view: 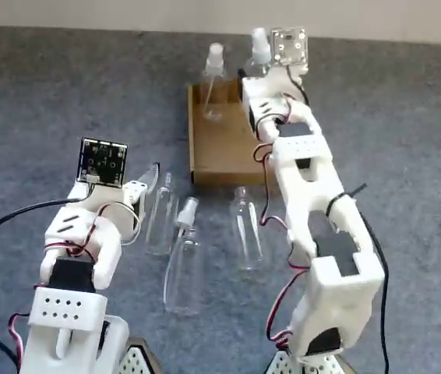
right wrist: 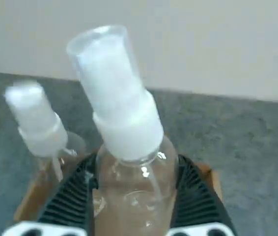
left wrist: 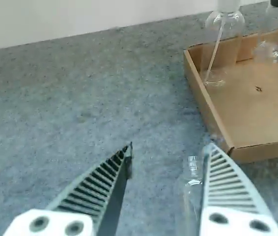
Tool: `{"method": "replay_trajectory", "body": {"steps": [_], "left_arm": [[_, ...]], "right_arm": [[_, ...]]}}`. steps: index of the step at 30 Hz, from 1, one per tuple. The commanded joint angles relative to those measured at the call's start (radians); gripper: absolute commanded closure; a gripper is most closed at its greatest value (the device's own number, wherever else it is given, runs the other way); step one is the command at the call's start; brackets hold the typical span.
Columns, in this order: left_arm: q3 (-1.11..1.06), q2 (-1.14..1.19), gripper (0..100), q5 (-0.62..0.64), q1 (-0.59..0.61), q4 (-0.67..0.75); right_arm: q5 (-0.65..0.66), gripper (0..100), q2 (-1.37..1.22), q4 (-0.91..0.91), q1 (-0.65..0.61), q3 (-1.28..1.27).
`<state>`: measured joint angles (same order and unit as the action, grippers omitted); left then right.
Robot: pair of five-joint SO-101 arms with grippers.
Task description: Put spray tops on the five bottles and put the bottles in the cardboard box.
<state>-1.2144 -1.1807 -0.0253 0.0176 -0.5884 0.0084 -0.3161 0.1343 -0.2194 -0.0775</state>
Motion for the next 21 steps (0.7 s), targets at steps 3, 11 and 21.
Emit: {"method": "replay_trajectory", "body": {"steps": [3,11,21], "left_arm": [[0.007,0.002,79,-0.003,0.008,0.026],[0.007,0.002,79,-0.003,0.008,0.026],[0.007,0.002,79,-0.003,0.008,0.026]], "right_arm": [[0.006,99.5,-0.061,-0.031,0.016,0.064],[0.009,99.1,-0.084,-0.061,0.018,0.062],[0.012,99.1,-0.088,-0.065,0.021,0.114]]}}
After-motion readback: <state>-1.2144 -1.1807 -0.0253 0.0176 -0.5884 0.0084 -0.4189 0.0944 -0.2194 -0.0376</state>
